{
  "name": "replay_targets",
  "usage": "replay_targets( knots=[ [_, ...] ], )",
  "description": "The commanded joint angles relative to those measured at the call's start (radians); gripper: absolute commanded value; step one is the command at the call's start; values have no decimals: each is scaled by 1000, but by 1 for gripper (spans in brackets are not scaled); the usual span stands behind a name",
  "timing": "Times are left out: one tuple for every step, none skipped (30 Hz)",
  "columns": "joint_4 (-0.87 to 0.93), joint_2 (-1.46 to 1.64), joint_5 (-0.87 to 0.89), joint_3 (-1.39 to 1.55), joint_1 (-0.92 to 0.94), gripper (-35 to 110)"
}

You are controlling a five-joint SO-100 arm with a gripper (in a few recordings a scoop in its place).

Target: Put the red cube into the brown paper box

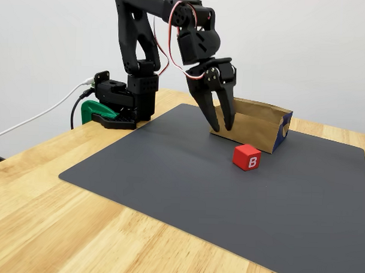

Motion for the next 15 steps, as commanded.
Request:
replay_targets(
  knots=[
    [-29, -46, -44, -46, -5, 21],
    [-14, -71, -46, -67, -9, 23],
    [14, -98, -40, -101, -14, 23],
    [49, -127, -28, -140, -17, 27],
    [81, -156, -20, -176, -21, 28],
    [107, -179, -14, -206, -28, 28],
    [120, -196, -6, -227, -34, 28],
    [129, -215, 5, -242, -40, 29],
    [138, -229, 12, -255, -48, 29],
    [156, -242, 25, -270, -55, 29],
    [183, -255, 40, -287, -63, 30],
    [216, -267, 52, -304, -72, 30],
    [249, -275, 66, -318, -83, 30],
    [272, -281, 75, -324, -95, 30],
    [288, -288, 83, -328, -106, 30]
  ],
)
